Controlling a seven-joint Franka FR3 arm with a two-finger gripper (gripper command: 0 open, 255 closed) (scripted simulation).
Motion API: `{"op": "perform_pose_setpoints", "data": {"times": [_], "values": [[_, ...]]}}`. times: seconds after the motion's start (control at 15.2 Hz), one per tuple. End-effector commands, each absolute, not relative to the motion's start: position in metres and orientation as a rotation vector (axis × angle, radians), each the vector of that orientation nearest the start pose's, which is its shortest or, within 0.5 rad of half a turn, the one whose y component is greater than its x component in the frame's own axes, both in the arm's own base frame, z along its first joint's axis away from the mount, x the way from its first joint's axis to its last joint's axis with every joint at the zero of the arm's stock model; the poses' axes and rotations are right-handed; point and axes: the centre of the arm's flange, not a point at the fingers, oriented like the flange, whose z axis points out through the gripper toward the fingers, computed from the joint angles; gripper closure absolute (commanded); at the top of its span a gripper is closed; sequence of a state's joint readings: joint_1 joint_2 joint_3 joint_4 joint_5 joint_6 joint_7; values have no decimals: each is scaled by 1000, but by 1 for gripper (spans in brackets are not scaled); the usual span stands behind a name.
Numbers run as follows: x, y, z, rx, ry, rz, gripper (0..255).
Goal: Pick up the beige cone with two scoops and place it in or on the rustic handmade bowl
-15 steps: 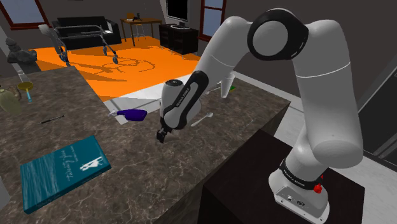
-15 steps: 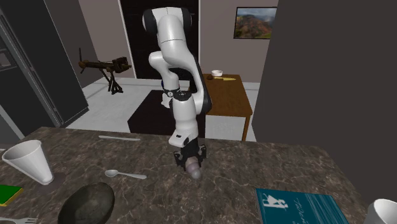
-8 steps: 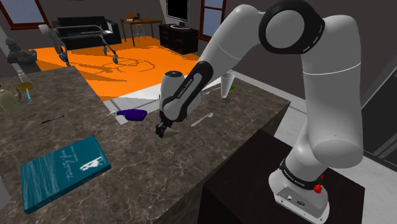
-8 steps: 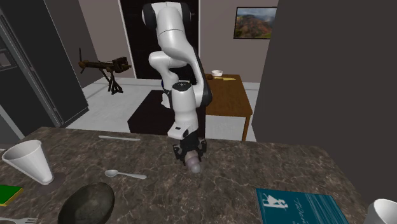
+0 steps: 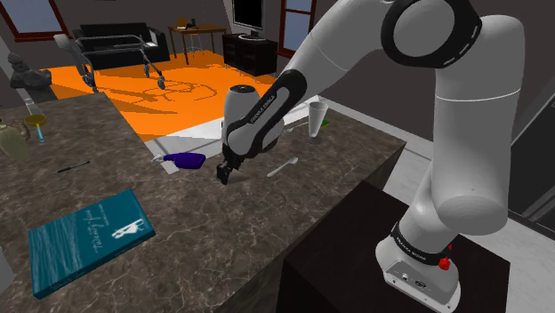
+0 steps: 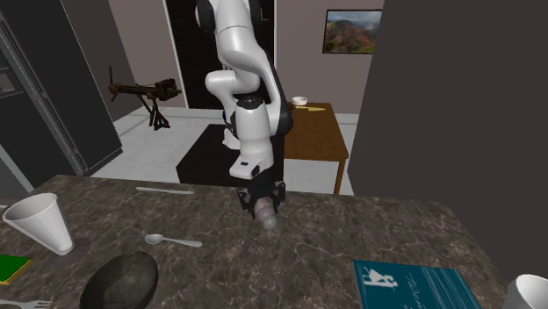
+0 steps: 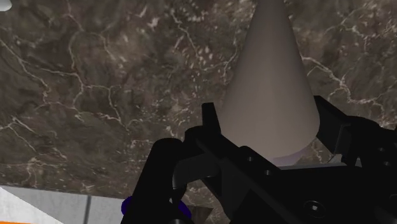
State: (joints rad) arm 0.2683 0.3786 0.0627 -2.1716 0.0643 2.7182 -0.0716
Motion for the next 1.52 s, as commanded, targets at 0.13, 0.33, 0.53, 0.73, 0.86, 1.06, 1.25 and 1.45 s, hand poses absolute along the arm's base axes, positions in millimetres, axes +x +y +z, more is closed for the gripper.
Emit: {"op": "perform_pose_setpoints", "data": {"times": [0.13, 0.33, 0.53, 0.73, 0.86, 1.06, 1.25, 1.45], "values": [[550, 187, 254, -3013, -517, -244, 255], [550, 187, 270, -3013, -517, -244, 255], [550, 187, 283, -3013, -517, -244, 255], [571, 153, 283, -3013, -517, -244, 255], [585, 131, 283, -3013, -517, -244, 255], [607, 98, 283, -3013, -517, -244, 255], [628, 64, 282, -3013, -517, -244, 255], [649, 31, 282, -3013, -517, -244, 255]]}}
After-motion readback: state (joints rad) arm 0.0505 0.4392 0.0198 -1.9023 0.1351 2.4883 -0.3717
